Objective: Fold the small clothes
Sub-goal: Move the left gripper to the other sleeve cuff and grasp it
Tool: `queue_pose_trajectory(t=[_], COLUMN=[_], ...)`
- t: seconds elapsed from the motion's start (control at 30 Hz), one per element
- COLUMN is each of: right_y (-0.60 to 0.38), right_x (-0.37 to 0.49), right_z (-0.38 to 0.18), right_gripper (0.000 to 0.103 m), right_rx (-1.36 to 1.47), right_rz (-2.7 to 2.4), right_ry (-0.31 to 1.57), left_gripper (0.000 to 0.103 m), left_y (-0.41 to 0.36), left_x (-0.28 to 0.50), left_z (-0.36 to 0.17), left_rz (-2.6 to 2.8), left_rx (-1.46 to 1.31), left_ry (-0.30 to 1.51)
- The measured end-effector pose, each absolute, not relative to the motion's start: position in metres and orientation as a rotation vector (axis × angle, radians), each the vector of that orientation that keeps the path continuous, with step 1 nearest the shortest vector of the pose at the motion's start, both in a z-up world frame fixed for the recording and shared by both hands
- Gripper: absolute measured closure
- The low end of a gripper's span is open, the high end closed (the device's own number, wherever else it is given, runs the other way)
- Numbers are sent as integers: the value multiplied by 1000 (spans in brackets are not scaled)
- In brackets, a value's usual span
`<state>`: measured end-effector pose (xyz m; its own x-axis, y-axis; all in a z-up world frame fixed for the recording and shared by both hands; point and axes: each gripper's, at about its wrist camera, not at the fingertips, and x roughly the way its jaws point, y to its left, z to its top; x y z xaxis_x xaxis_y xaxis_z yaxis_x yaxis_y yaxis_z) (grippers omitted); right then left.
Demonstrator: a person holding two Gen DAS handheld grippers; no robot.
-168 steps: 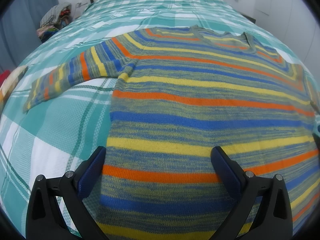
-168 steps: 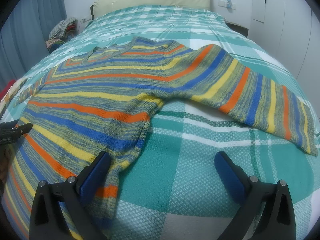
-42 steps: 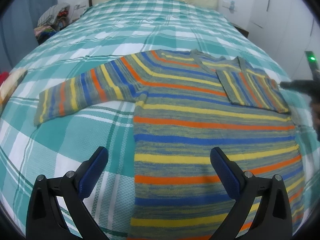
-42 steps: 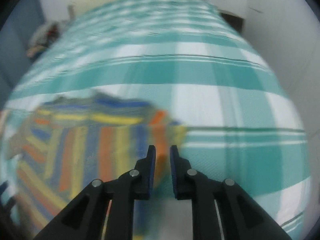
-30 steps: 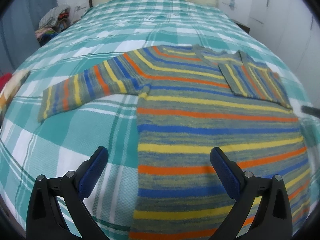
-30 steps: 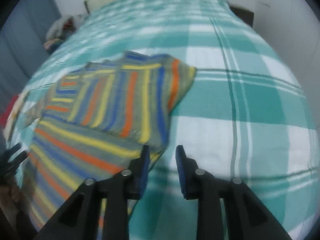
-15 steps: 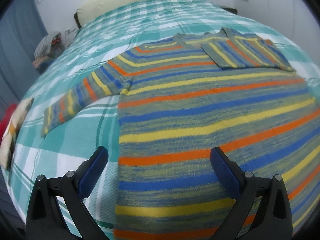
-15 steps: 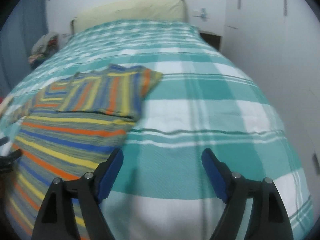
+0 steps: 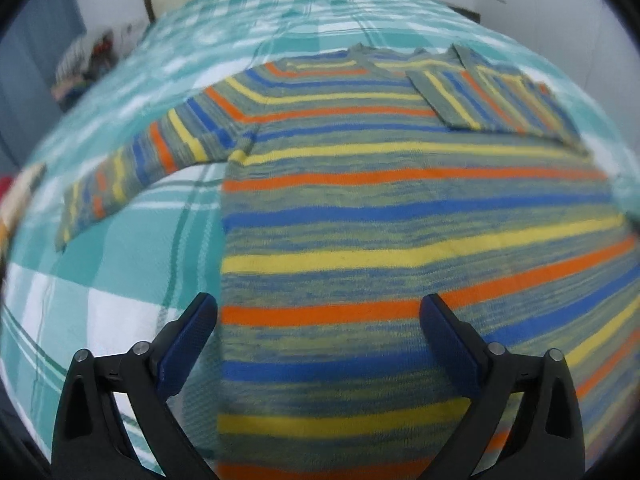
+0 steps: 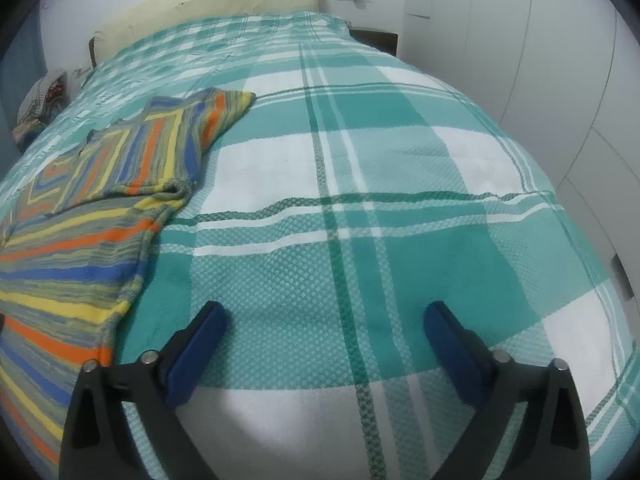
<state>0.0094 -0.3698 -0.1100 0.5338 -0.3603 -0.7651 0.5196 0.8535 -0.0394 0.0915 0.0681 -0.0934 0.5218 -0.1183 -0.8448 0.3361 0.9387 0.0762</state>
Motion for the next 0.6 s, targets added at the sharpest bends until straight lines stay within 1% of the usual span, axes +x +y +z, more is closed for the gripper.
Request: queue_pose_trajectory(t=[0.1, 0.17, 0.27, 0.3, 0.4, 0.53, 0.6], right_y=[-370, -370, -370, -370, -369, -370, -369], right_x=[9, 10, 10, 10, 10, 10, 10], right_z=[-110, -110, -111, -111, -111, -111, -111], right_gripper=[1, 1, 0, 0, 0, 0, 0], right_rx=[203, 204, 201, 200, 199, 198, 193], right_rz=[-526, -524, -526, -527, -527, -526, -528], right_ry=[860, 860, 862, 862, 860, 857, 856], left_gripper=[1, 1, 1, 1, 1, 3, 4], left_y=[110, 139, 179, 187, 230, 270, 268], left_x=[110, 135, 191, 208, 259, 265, 269], left_z=[-44, -19, -2, -5, -39, -94, -103], left_rz=[-316, -258, -103, -61, 85, 100, 81], left_rx=[42, -30, -69, -76, -150, -355, -357], left_ry=[925, 889, 882, 900, 997, 1063, 1089])
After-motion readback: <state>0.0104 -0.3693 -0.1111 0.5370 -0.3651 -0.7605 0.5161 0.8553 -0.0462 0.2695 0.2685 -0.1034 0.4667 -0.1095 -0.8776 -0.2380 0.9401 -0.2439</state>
